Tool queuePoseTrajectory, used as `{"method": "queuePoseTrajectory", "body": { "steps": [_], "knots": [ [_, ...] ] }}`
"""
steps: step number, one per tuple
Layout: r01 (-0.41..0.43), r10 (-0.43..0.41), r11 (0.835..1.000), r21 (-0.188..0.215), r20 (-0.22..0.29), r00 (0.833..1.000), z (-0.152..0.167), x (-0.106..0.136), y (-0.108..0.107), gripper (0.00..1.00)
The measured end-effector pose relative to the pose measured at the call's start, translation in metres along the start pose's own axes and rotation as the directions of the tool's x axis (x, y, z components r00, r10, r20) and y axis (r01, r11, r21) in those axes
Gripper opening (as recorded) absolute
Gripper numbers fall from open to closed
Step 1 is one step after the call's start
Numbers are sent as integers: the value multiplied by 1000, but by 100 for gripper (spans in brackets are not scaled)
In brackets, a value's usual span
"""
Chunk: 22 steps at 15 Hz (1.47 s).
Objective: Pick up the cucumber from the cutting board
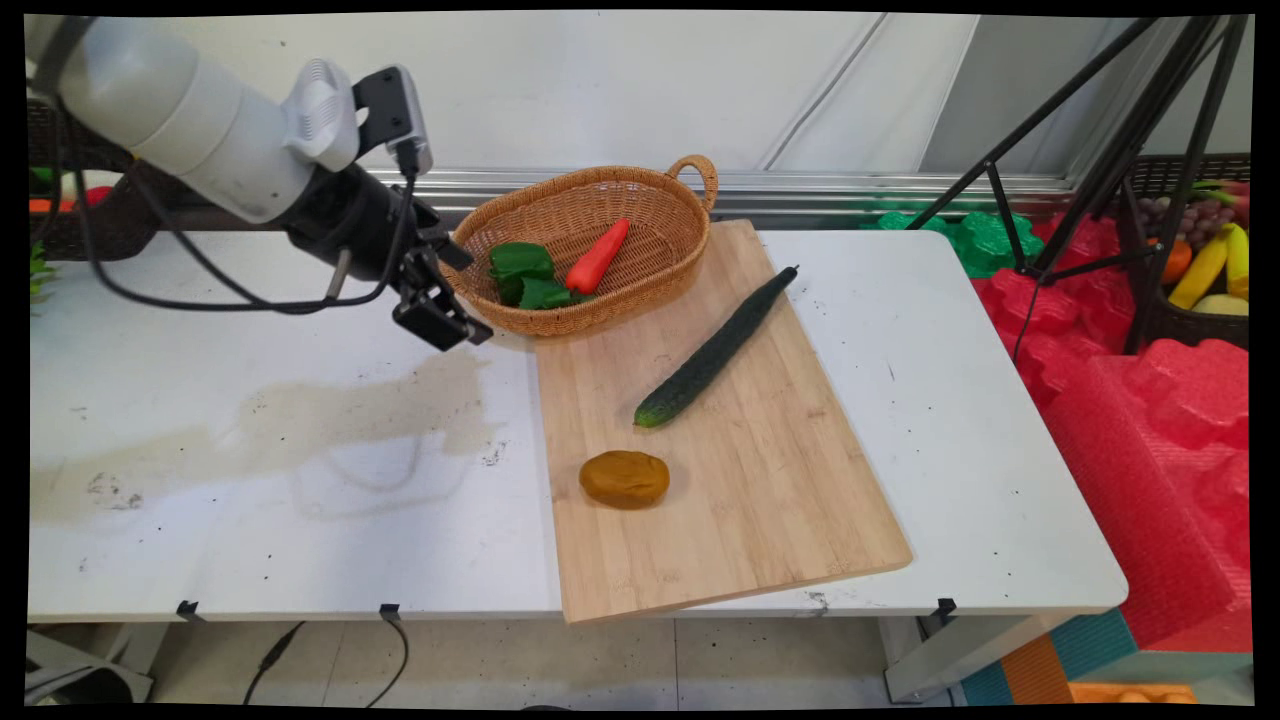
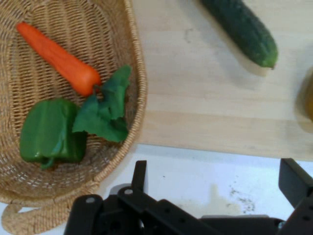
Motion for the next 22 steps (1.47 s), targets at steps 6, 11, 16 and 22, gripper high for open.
{"method": "queuePoseTrajectory", "body": {
  "steps": [6, 11, 16, 22],
  "knots": [
    [-6, 6, 1000, -2, -46, 999, -10, 8, 17, 100],
    [26, -24, 999, 20, -90, 996, 9, 41, 19, 100],
    [68, -68, 998, 1, -95, 993, 60, 82, 23, 100],
    [108, -109, 994, -19, -68, 992, 120, 110, 31, 100]
  ]
}}
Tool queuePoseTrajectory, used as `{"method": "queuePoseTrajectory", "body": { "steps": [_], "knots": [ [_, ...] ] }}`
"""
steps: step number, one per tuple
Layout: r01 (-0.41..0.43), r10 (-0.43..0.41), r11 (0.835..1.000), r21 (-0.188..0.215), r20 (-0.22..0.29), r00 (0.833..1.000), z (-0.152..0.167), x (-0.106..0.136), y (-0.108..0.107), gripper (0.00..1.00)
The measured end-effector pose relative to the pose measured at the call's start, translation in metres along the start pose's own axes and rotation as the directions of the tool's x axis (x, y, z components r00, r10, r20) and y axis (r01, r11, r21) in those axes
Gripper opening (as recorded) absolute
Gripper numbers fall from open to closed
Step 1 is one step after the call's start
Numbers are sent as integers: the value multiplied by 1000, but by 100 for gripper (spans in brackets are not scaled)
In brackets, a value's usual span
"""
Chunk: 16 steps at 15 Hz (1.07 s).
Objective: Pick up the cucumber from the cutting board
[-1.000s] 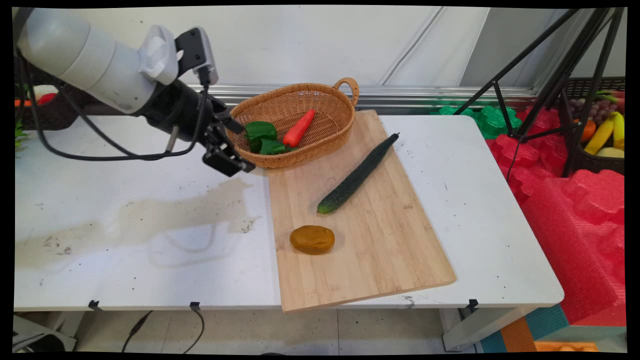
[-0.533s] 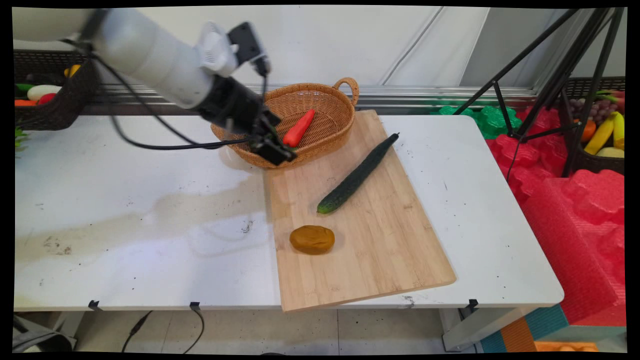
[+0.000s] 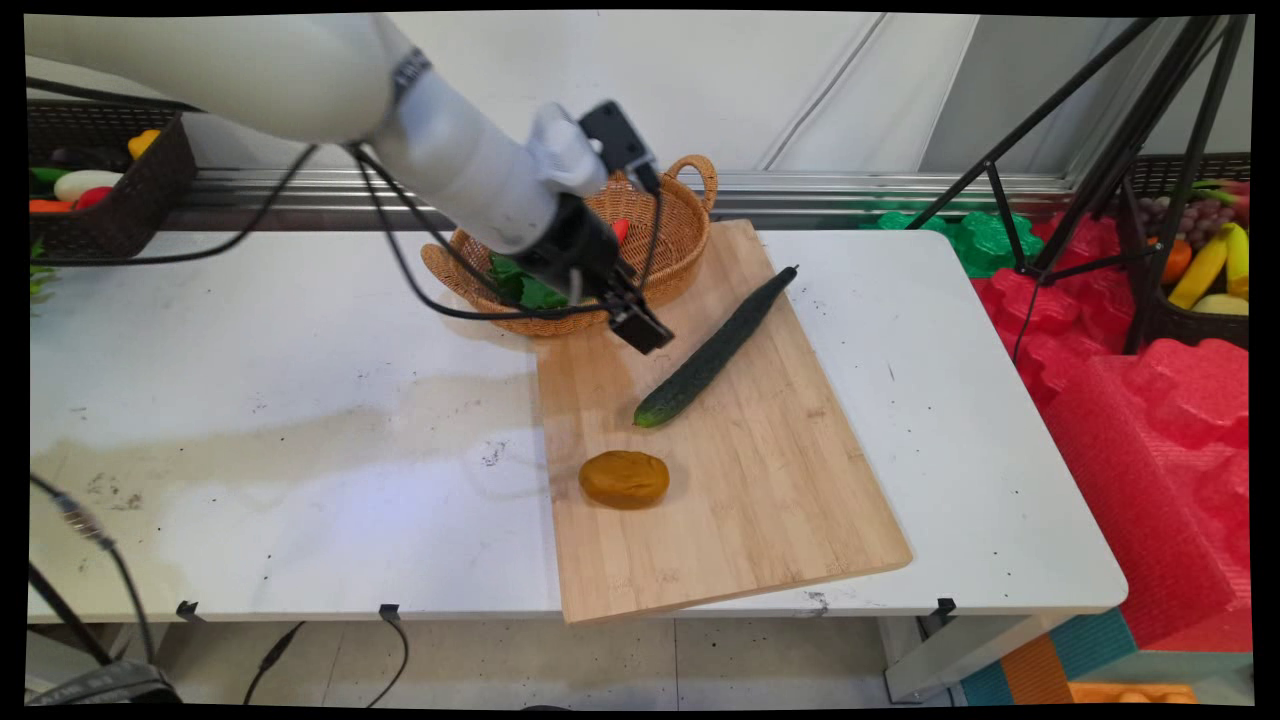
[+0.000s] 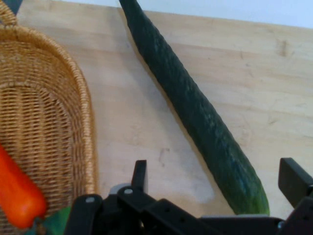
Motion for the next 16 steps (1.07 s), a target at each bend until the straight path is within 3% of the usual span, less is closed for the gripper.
{"method": "queuePoseTrajectory", "body": {
  "steps": [9, 16],
  "knots": [
    [68, -67, 998, -14, 65, 996, 85, 10, 14, 100],
    [137, -135, 990, -13, 101, 986, 126, 6, 26, 100]
  ]
}}
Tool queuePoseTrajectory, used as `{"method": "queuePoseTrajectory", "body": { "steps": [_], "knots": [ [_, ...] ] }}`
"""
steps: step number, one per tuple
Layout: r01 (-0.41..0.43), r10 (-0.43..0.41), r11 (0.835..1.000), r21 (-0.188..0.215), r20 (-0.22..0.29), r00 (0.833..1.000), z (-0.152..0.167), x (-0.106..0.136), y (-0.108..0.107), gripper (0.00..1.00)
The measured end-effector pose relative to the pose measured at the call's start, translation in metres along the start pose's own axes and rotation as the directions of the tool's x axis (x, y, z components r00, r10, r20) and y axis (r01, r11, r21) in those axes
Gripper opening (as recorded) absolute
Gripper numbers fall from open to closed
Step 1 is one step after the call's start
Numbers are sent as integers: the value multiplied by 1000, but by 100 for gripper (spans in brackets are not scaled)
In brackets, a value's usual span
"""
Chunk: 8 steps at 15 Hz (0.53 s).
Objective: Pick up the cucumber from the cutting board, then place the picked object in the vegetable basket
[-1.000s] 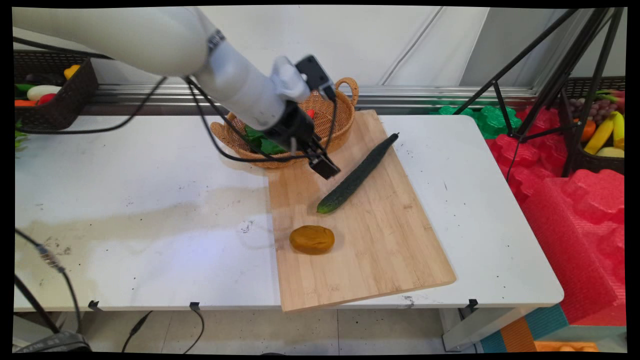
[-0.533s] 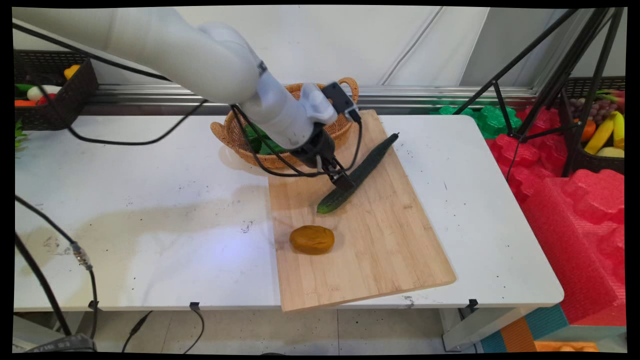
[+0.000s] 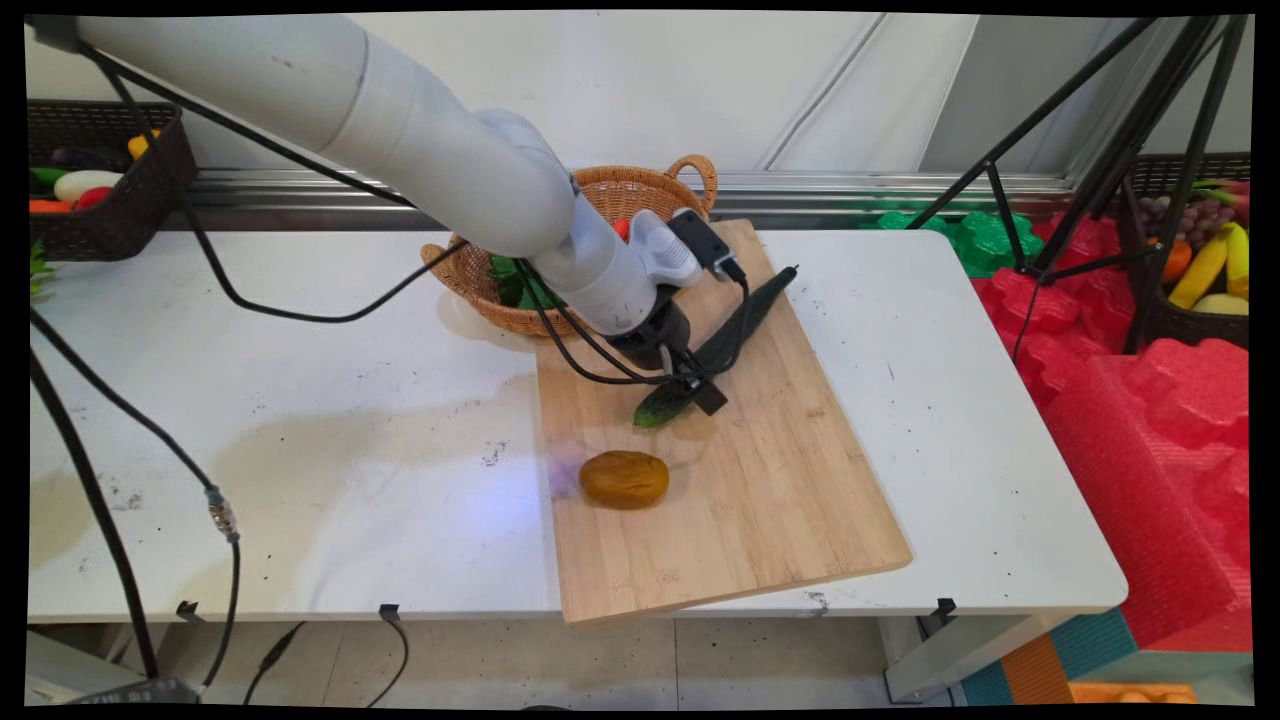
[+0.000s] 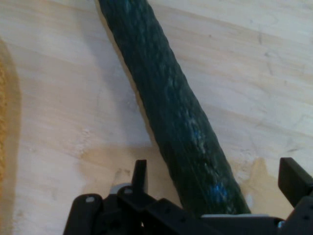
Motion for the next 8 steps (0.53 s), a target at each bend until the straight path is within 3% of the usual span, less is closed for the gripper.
{"method": "queuePoseTrajectory", "body": {
  "steps": [2, 3, 8],
  "knots": [
    [24, -24, 1000, 4, 3, 1000, 6, -2, 3, 100],
    [34, -34, 999, 6, 5, 999, 8, -3, 4, 0],
    [77, -77, 997, 22, 0, 997, 8, -7, 10, 0]
  ]
}}
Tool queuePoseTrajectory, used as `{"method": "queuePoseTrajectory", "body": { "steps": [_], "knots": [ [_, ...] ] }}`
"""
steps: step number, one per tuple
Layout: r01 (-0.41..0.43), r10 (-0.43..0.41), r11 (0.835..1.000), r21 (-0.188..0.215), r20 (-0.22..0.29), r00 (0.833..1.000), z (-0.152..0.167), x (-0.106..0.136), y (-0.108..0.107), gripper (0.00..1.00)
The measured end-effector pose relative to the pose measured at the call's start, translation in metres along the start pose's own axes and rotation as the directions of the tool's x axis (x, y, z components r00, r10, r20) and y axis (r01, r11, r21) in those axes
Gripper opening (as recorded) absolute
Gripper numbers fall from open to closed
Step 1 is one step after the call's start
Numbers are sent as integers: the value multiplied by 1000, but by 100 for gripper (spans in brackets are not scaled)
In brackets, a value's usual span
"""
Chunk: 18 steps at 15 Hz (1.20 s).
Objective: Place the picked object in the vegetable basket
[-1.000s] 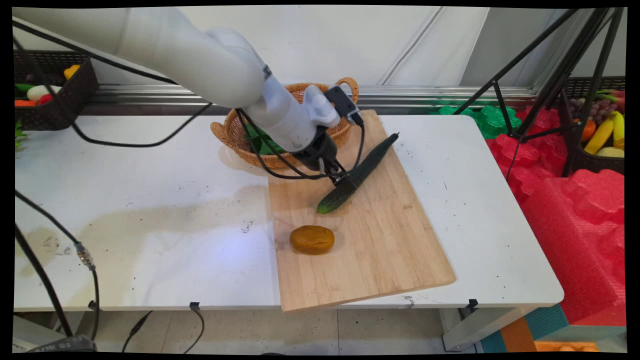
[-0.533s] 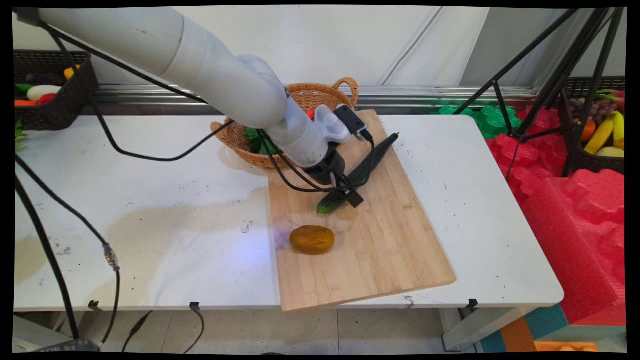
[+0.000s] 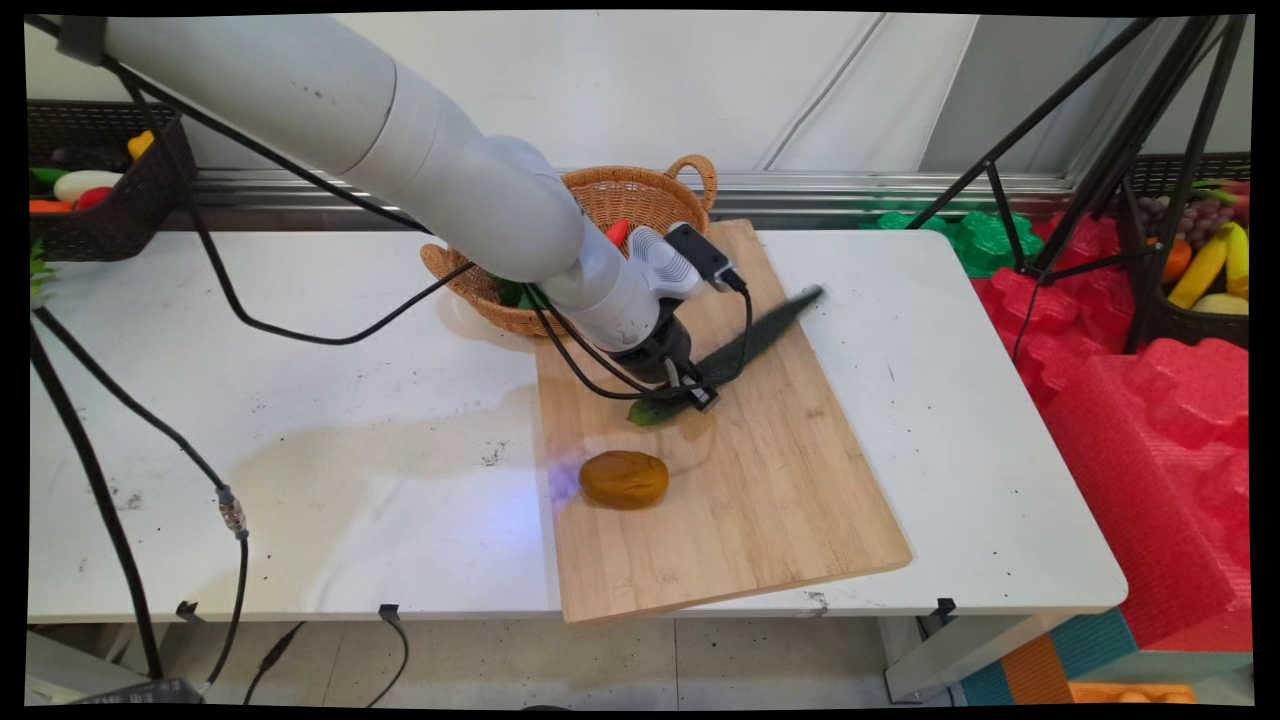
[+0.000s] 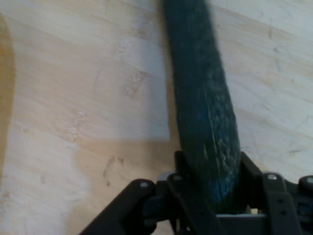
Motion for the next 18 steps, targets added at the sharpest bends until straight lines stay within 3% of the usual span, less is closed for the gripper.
{"method": "queuePoseTrajectory", "body": {
  "steps": [4, 11, 18],
  "knots": [
    [-2, 2, 1000, 18, -30, 1000, -20, 1, 0, 0],
    [-52, 56, 998, 44, -101, 993, -89, 10, -3, 0],
    [-86, 91, 995, 58, -107, 990, -144, -4, -21, 0]
  ]
}}
